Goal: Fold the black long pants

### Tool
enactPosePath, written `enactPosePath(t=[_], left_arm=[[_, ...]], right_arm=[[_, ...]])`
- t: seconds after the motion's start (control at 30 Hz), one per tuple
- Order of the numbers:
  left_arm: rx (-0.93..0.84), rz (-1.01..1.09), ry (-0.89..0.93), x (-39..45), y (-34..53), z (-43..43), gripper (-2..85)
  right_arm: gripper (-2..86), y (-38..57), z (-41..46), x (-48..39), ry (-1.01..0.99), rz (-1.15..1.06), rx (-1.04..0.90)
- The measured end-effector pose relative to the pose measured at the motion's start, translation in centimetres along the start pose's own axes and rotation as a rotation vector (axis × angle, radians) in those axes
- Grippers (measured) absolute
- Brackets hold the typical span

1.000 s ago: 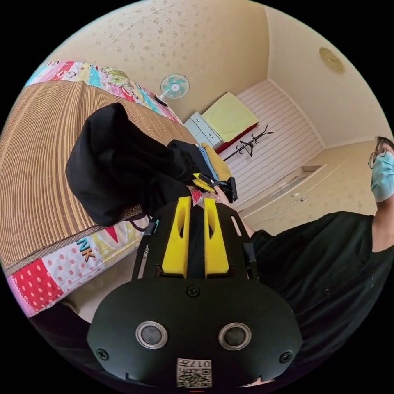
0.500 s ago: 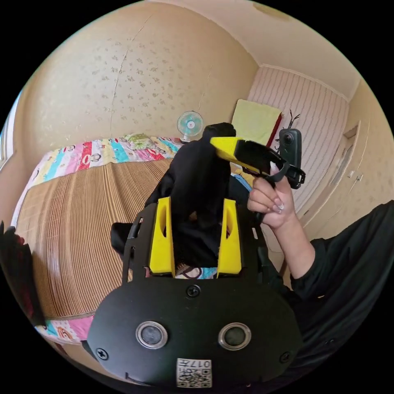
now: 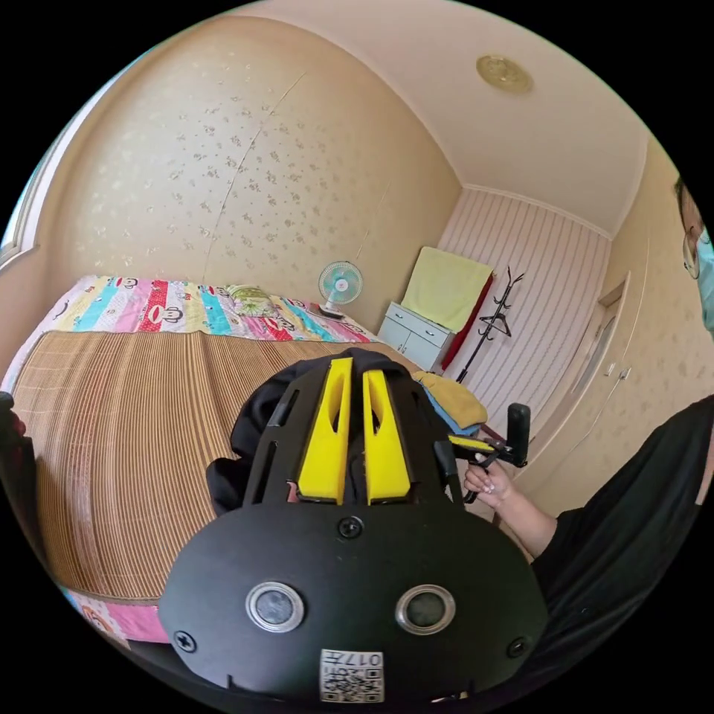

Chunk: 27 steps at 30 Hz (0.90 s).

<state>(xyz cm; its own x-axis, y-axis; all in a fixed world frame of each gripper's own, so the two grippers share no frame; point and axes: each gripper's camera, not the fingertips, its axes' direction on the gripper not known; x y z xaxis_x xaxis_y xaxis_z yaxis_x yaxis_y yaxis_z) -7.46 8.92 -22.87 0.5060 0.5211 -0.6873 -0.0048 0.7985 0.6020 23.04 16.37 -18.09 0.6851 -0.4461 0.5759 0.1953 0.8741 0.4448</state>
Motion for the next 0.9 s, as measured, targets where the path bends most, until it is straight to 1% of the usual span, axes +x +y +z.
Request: enactPosePath(t=[0.03, 0.1, 0.13, 0.2, 0.23, 0.3, 0.37, 0.47, 0.53, 0.57, 0.6, 0.63, 0.7, 0.73, 0.77, 0.8, 0.87, 0.9], left_arm=[[0.017, -0.01, 0.032, -0.2, -0.1, -0.4, 0.7], [0.088, -0.026, 0.15, -0.8, -1.0, -2.2, 0.2], [0.103, -0.031, 0.186, -0.9, -1.3, -2.5, 0.1], [0.143, -0.056, 0.349, -1.5, -3.0, -3.6, 0.0], [0.15, -0.055, 0.378, -1.5, -3.5, -3.8, 0.0], [0.167, -0.024, 0.444, -0.7, -5.7, -4.9, -0.1], [0.174, 0.023, 0.471, 0.5, -7.4, -5.9, -0.1], [0.22, 0.117, 0.514, 3.1, -9.8, -8.3, -0.2], [0.265, 0.148, 0.555, 4.5, -11.0, -10.1, -0.1], [0.299, 0.161, 0.568, 5.2, -11.7, -11.3, 0.0], [0.332, 0.174, 0.568, 6.0, -12.3, -12.7, 0.0], [0.347, 0.183, 0.562, 6.4, -12.6, -13.3, 0.1], [0.391, 0.225, 0.519, 7.9, -13.2, -15.8, 0.1], [0.4, 0.232, 0.512, 8.2, -13.2, -16.4, 0.1], [0.418, 0.242, 0.501, 8.6, -13.2, -17.5, 0.0], [0.438, 0.249, 0.492, 8.8, -13.0, -18.6, 0.0], [0.464, 0.253, 0.481, 8.9, -12.7, -20.2, 0.0], [0.477, 0.26, 0.48, 8.9, -12.5, -21.3, 0.1]], right_arm=[[4.3, 0.3, 0.2, 0.1, 0.044, 0.012, -0.027], [6.4, 1.7, 0.8, 0.2, 0.203, 0.019, -0.112], [6.8, 2.0, 0.9, 0.1, 0.233, 0.013, -0.134], [7.9, 3.3, 1.5, -0.7, 0.289, -0.02, -0.17], [8.1, 3.7, 1.6, -0.9, 0.278, -0.026, -0.165], [8.7, 4.8, 2.8, -1.1, 0.171, -0.012, -0.183], [9.4, 5.1, 3.5, -1.9, 0.09, -0.001, -0.199], [11.4, 4.8, 2.6, -6.2, 0.063, -0.067, -0.102], [13.0, 4.2, 1.5, -9.6, 0.051, -0.158, -0.054], [14.1, 3.8, 0.9, -12.5, 0.038, -0.262, -0.047], [15.2, 3.6, 0.3, -15.7, 0.068, -0.375, -0.048], [15.7, 3.5, 0.0, -17.3, 0.102, -0.426, -0.047], [16.5, 3.8, -1.2, -23.1, 0.339, -0.563, 0.016], [16.2, 3.9, -1.5, -24.3, 0.412, -0.571, 0.045], [15.6, 4.3, -2.5, -26.2, 0.548, -0.561, 0.136], [13.9, 4.7, -3.9, -27.4, 0.618, -0.538, 0.252], [12.3, 5.0, -6.5, -28.2, 0.59, -0.509, 0.368], [12.0, 4.7, -8.3, -28.0, 0.501, -0.485, 0.403]])
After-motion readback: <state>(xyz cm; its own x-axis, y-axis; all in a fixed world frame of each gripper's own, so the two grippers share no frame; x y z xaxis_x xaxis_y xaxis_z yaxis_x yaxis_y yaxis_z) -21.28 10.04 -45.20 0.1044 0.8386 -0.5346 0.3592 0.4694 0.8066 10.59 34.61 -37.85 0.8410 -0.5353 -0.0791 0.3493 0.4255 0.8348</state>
